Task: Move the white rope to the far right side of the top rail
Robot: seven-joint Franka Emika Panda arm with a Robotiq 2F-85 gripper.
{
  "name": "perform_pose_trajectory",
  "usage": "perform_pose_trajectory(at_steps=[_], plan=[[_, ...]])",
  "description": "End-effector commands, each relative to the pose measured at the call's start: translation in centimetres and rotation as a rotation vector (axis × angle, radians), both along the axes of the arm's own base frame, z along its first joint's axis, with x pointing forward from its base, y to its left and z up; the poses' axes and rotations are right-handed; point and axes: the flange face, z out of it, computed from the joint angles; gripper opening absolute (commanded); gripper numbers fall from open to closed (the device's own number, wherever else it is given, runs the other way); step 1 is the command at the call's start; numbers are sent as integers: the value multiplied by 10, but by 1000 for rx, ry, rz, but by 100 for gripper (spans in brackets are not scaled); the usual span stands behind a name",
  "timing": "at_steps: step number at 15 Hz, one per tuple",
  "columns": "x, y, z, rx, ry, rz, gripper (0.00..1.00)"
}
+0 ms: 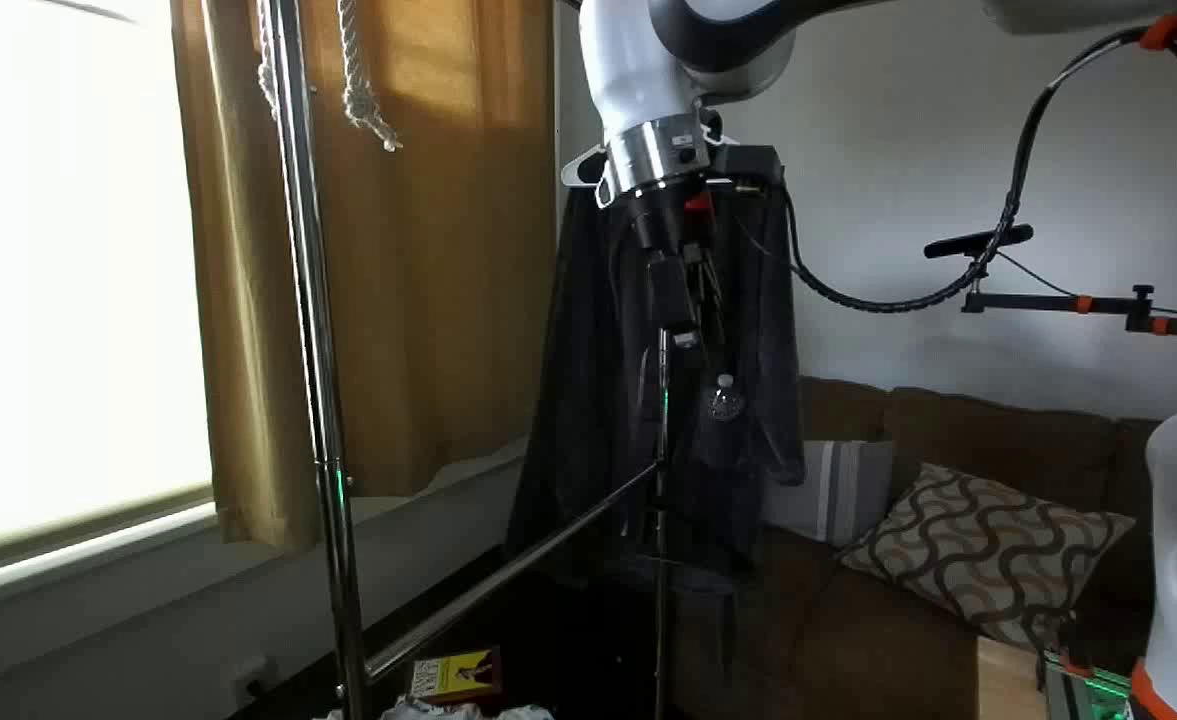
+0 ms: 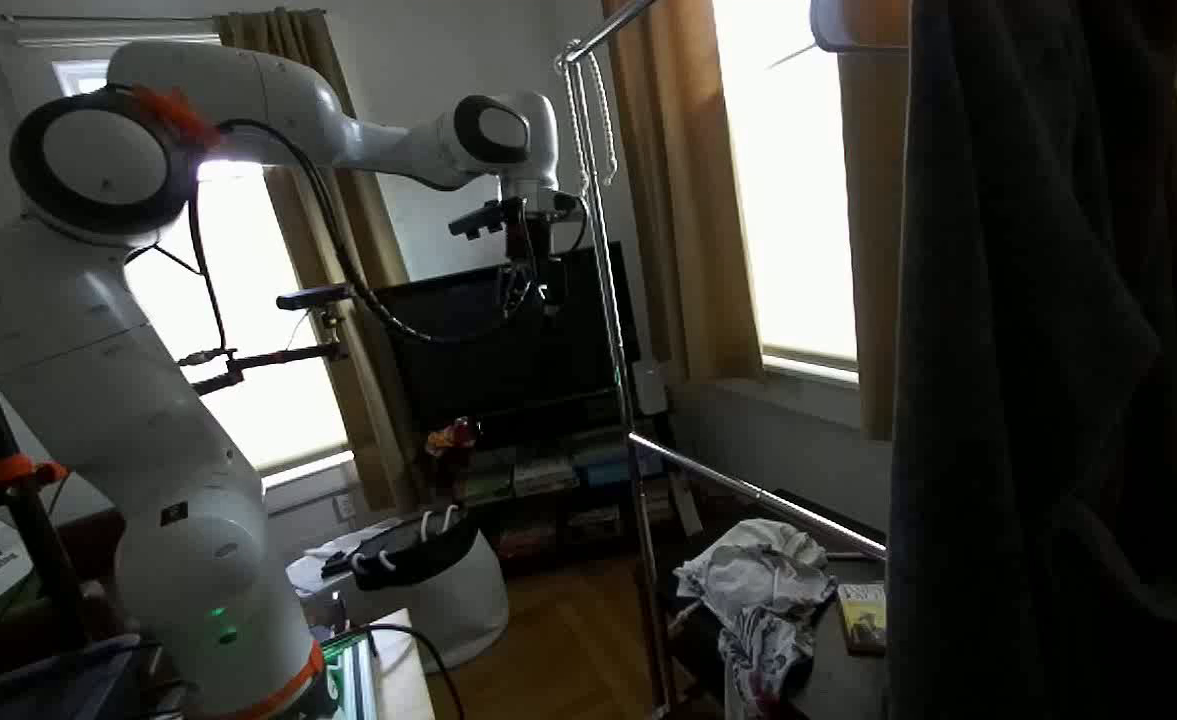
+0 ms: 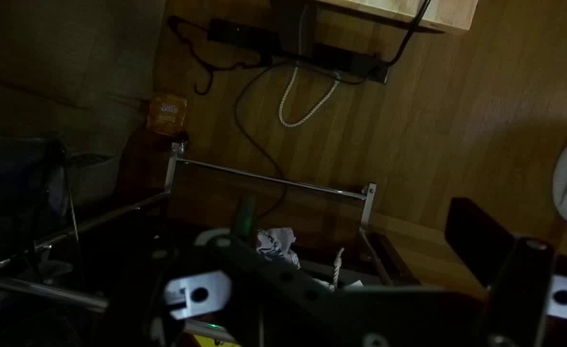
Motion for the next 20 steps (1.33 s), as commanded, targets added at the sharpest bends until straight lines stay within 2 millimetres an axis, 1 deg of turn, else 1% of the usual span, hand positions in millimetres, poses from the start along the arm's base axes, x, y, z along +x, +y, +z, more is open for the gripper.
perform_pose_trajectory(at_steps=[1, 13, 14, 16, 18, 20], plan=[[0, 0, 1, 0, 1, 0, 100], [0, 0, 1, 0, 1, 0, 100], [3, 2, 9, 7, -26, -4, 100], [10, 0, 38, 36, -102, -37, 100], [11, -7, 79, 74, -203, -75, 100], [10, -14, 124, 102, -304, -115, 100]])
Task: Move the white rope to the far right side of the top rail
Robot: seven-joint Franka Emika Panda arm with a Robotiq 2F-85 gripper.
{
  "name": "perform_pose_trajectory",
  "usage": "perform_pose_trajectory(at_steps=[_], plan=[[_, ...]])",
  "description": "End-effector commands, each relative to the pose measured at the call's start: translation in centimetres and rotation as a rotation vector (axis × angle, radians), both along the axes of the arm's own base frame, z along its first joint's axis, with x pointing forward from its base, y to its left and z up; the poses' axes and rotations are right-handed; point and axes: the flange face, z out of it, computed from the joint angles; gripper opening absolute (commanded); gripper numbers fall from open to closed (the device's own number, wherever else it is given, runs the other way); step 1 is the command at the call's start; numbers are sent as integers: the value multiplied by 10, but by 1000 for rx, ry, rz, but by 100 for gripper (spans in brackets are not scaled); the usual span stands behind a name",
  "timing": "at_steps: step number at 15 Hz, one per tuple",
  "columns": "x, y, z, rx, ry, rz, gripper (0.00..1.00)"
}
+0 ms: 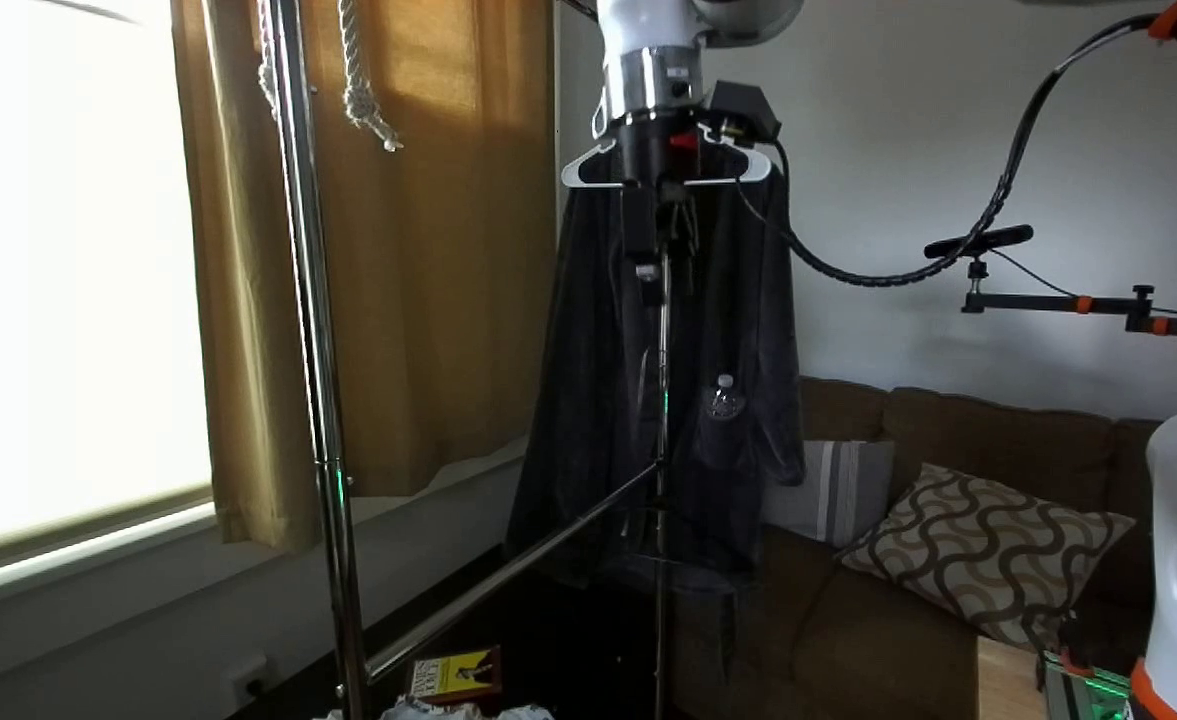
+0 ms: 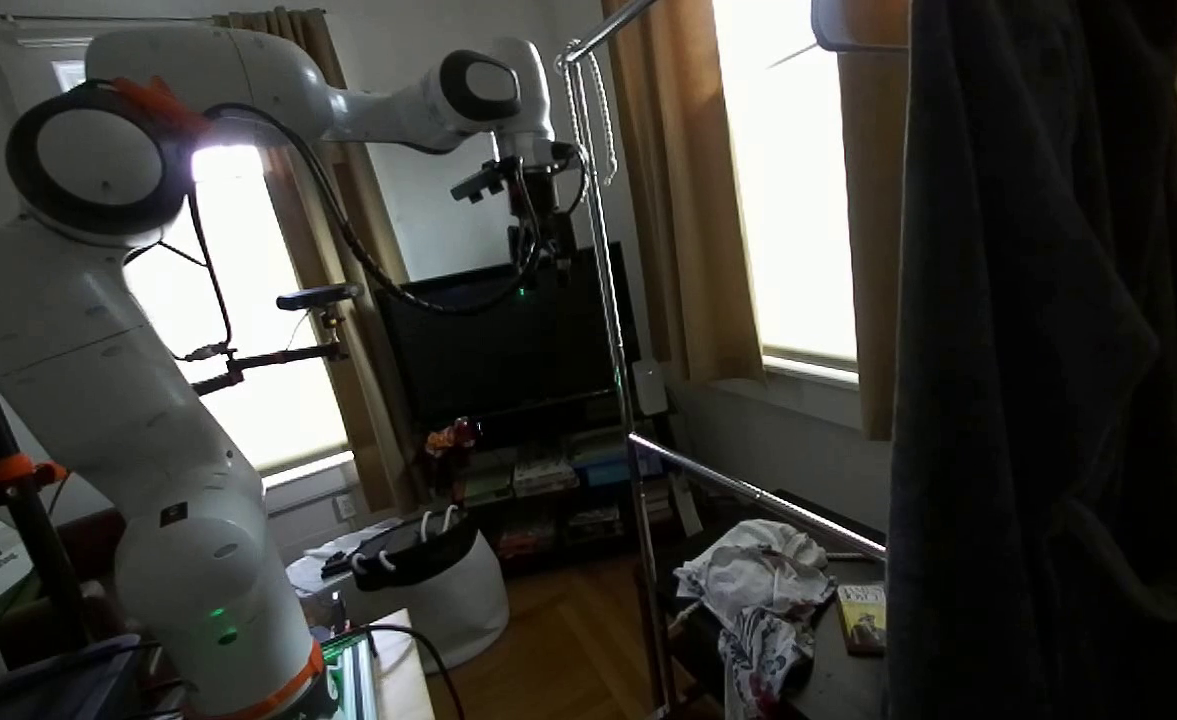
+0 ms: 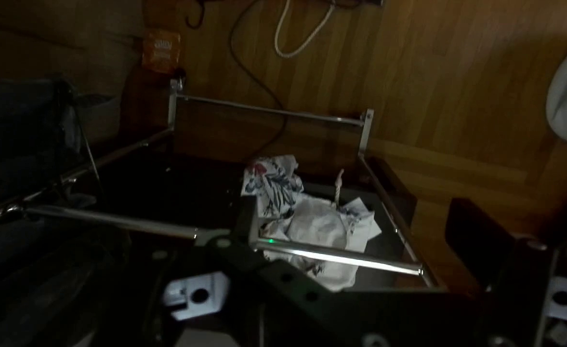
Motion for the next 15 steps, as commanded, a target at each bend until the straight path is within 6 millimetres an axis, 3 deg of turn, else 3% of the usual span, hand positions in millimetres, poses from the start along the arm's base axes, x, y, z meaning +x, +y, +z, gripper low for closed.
perform_pose_trajectory(at_steps=[1, 4, 7, 10, 13, 14, 15], plan=[[-6, -11, 77, 62, -161, -76, 100], [-28, -4, 145, 96, -311, -91, 100], [-53, 18, 214, 134, -514, -102, 100], [-66, 43, 268, 203, -706, -113, 100], [-63, 64, 301, 269, -870, -207, 100], [-58, 68, 299, 236, -874, -205, 100], [-73, 60, 294, 236, -846, -165, 100]])
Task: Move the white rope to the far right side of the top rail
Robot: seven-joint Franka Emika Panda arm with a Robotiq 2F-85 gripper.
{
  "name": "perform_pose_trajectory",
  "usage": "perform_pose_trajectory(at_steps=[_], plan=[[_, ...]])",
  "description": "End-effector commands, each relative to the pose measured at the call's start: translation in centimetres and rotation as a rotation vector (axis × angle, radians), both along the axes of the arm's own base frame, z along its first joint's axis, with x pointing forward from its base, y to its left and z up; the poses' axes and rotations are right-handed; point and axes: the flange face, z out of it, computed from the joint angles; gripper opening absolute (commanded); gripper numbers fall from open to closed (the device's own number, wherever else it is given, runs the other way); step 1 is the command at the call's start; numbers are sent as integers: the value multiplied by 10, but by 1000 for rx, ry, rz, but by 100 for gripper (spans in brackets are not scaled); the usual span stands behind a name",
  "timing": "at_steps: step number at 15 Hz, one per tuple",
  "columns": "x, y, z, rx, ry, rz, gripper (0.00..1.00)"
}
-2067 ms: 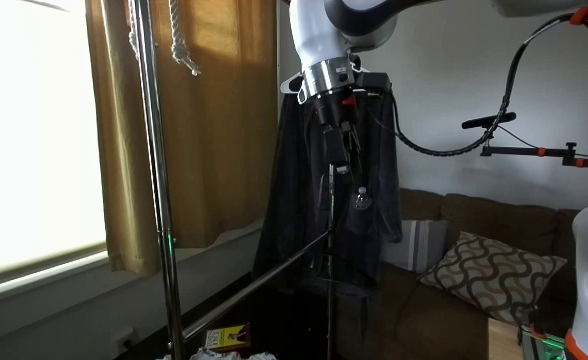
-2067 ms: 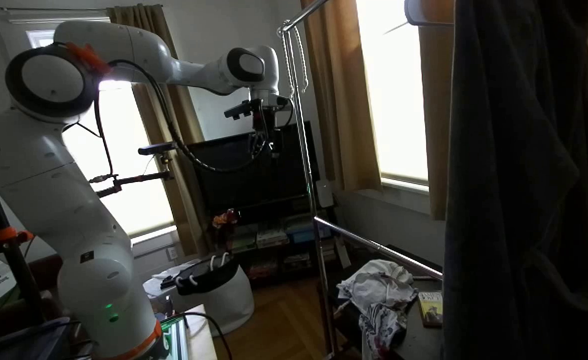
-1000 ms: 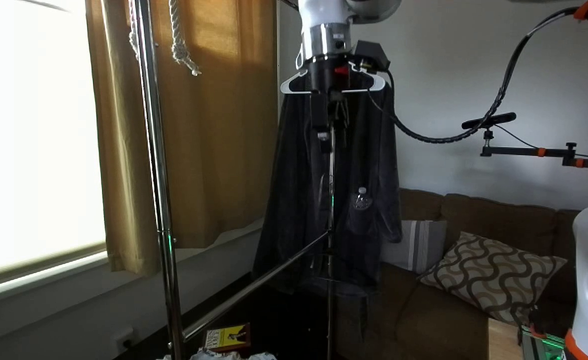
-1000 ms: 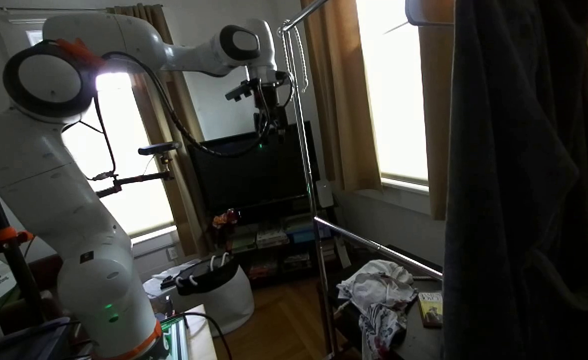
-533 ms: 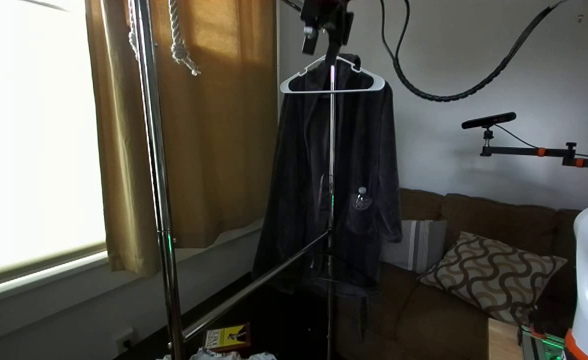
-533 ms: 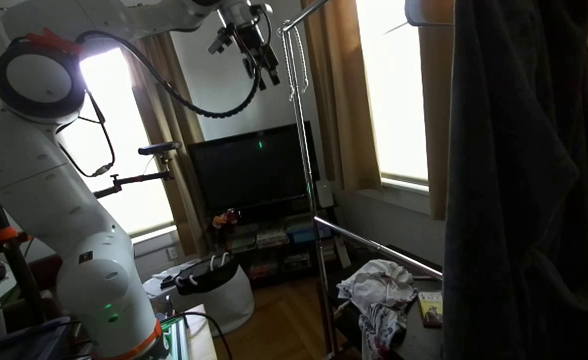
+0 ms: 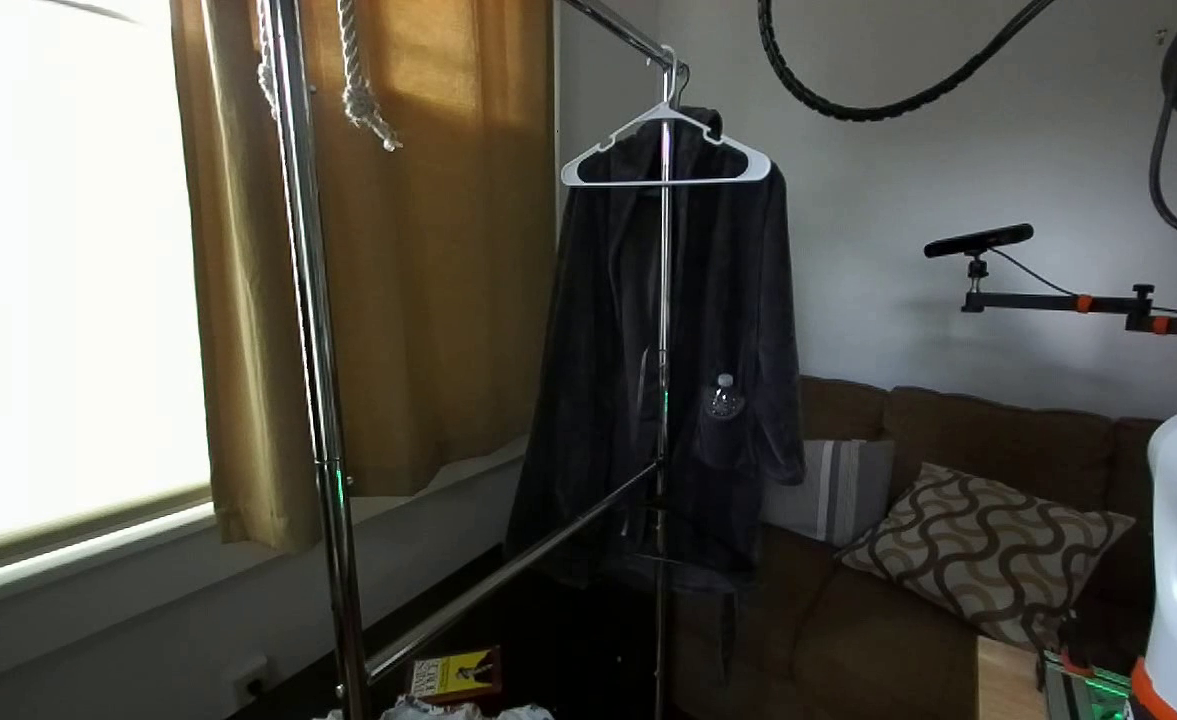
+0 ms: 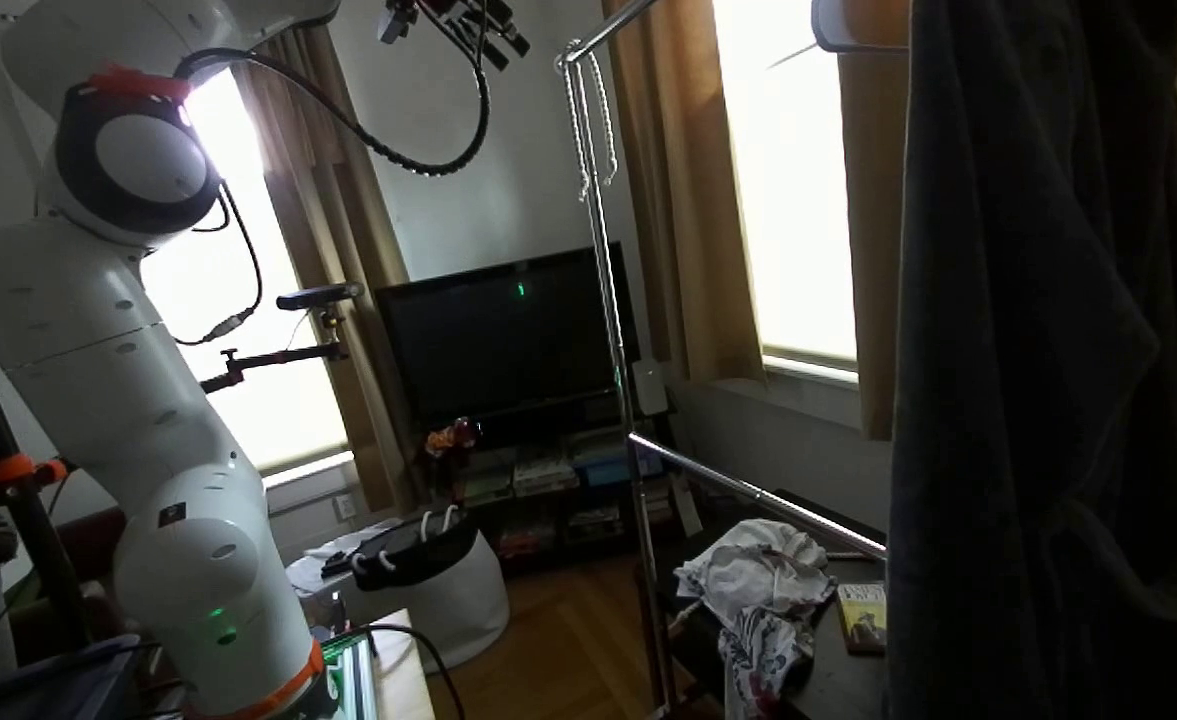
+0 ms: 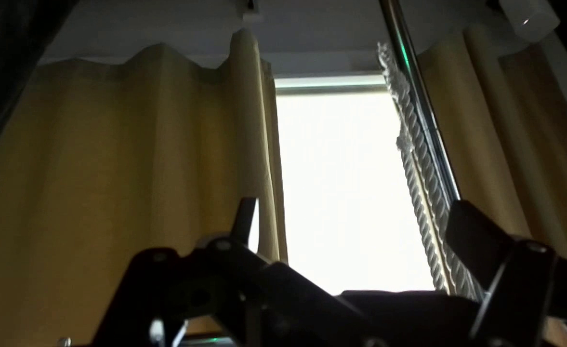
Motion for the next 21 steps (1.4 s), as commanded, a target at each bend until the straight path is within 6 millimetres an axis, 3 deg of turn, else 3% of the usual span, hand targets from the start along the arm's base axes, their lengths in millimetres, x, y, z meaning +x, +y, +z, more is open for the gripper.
perform_pose_trajectory(at_steps=[1, 6, 12, 21], plan=[[4, 4, 1, 1, -11, -13, 100], [23, 15, 2, 22, -32, -54, 100], [9, 52, 30, -14, -226, -150, 100], [43, 99, 39, -40, -431, 174, 100]])
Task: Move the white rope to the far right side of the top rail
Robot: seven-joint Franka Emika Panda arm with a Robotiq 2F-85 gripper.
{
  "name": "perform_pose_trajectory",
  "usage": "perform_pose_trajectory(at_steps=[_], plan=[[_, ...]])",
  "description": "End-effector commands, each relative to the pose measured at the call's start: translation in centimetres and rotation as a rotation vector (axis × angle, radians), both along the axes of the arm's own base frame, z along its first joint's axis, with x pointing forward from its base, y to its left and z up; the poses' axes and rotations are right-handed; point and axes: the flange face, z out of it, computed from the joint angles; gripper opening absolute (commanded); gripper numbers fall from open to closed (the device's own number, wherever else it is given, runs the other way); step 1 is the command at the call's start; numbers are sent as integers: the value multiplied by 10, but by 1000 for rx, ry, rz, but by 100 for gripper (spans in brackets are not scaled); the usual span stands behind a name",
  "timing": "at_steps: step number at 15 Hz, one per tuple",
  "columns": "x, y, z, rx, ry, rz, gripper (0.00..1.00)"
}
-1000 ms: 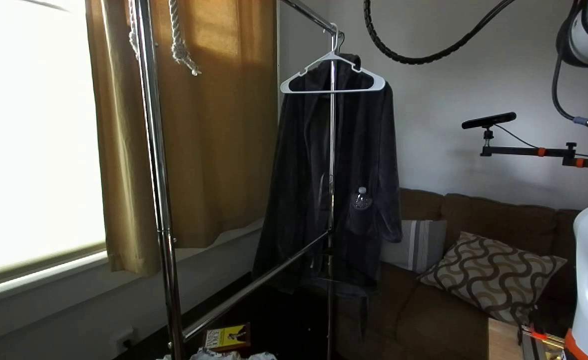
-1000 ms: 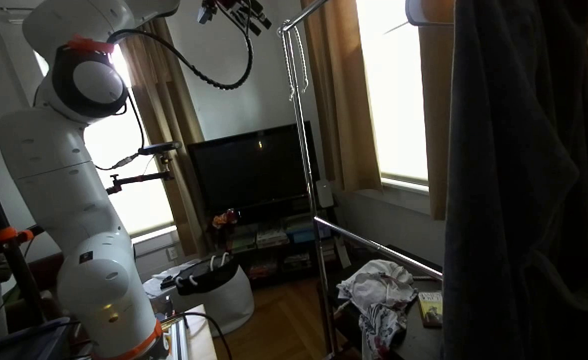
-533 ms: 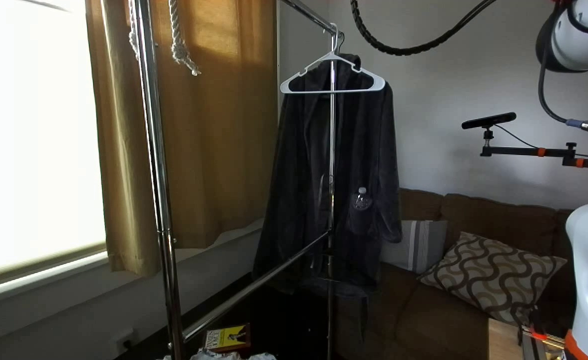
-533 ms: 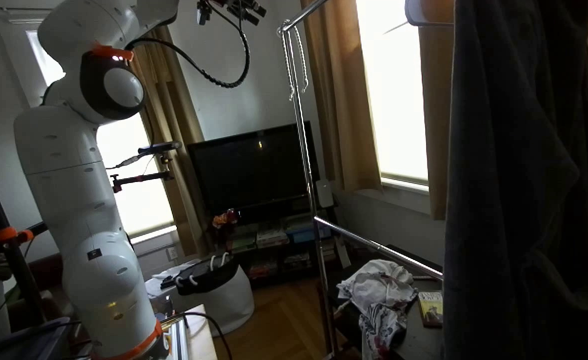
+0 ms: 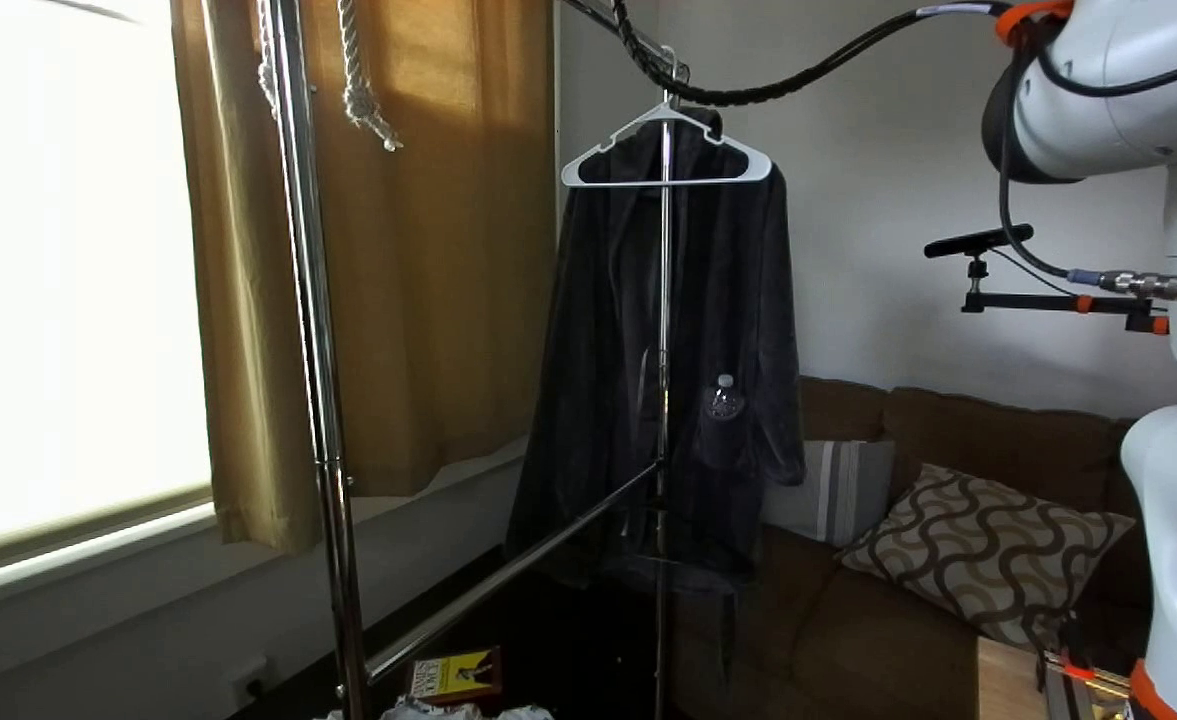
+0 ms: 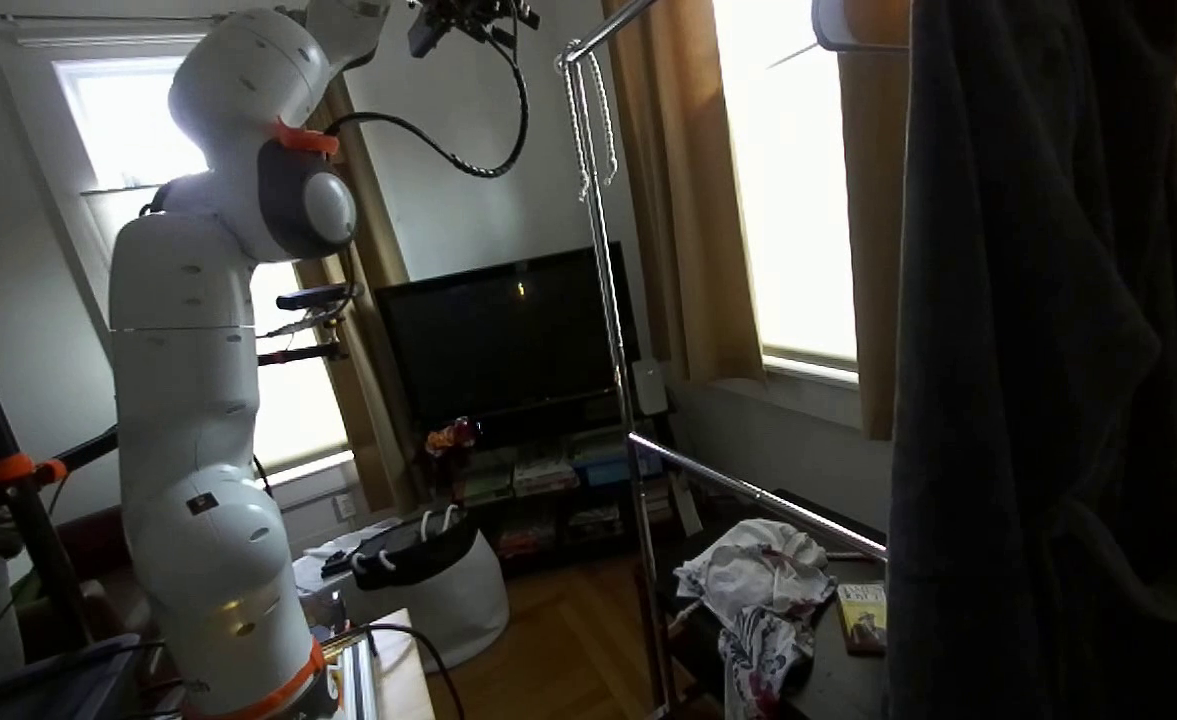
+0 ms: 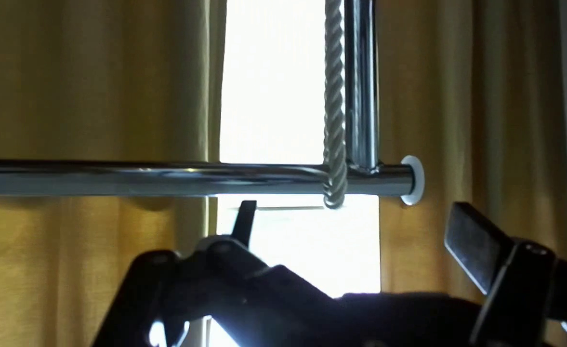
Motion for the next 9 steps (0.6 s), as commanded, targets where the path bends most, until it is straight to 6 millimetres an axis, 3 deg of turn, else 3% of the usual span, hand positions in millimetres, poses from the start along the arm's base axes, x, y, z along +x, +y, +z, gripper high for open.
perform_pose_trajectory(at_steps=[1, 9], plan=[[6, 3, 0, 0, -26, 21, 100], [36, 16, -16, -10, -91, -20, 100]])
